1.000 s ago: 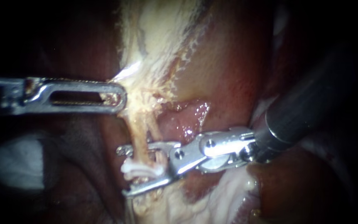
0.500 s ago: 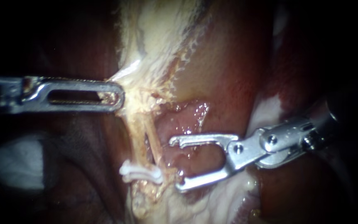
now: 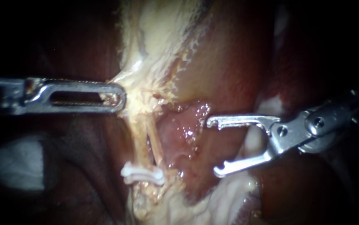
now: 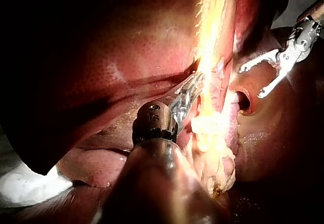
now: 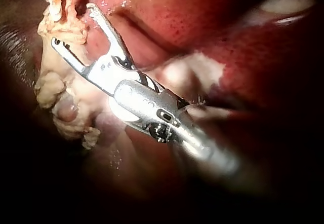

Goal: Going back second clip left tube

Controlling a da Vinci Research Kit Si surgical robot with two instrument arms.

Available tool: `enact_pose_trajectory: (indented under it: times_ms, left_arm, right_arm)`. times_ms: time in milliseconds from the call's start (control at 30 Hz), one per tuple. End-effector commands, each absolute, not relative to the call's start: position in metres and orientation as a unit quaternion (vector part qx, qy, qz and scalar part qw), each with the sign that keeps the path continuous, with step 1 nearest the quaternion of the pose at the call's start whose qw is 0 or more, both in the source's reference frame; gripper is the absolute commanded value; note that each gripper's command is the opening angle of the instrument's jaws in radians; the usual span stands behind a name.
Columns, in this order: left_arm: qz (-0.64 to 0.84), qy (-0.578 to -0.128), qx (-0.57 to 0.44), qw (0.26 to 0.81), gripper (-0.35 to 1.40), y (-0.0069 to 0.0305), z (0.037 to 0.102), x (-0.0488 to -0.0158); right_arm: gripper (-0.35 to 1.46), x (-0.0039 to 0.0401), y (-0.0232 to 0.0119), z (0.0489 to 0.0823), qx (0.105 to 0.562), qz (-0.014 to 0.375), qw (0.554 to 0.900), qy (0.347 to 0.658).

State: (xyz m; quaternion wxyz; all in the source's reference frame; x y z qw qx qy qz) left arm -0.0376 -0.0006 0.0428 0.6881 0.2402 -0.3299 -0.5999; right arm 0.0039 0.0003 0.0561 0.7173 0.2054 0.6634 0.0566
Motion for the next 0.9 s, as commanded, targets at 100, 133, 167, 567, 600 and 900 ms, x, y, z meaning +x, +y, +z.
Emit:
enact_pose_trajectory:
  times_ms: [100,133,167,567,600,900]
  left_arm:
    - [-0.6,-0.33,0.239,0.688,-0.35,-0.0006,0.0431,-0.0377]
    - [-0.6,-0.33,0.239,0.688,-0.35,-0.0006,0.0432,-0.0377]
    - [-0.6,-0.33,0.239,0.688,-0.35,-0.0006,0.0433,-0.0377]
    - [-0.594,-0.331,0.244,0.691,-0.35,-0.0019,0.047,-0.0405]
    - [-0.592,-0.329,0.246,0.693,-0.35,-0.0021,0.0474,-0.041]
    - [-0.589,-0.327,0.253,0.694,-0.35,-0.0022,0.0482,-0.0435]
  right_arm:
    - [0.6,0.0032,0.0007,0.0557,0.203,0.058,0.719,0.662]
    - [0.6,0.003,0.0008,0.0556,0.204,0.058,0.719,0.662]
    - [0.6,0.0029,0.0008,0.0556,0.204,0.058,0.719,0.662]
    - [0.59,0.0029,0.0007,0.0555,0.204,0.058,0.719,0.662]
    - [0.59,0.0028,0.0007,0.0555,0.204,0.058,0.719,0.662]
    - [0.58,0.0026,0.0006,0.0553,0.205,0.056,0.72,0.66]
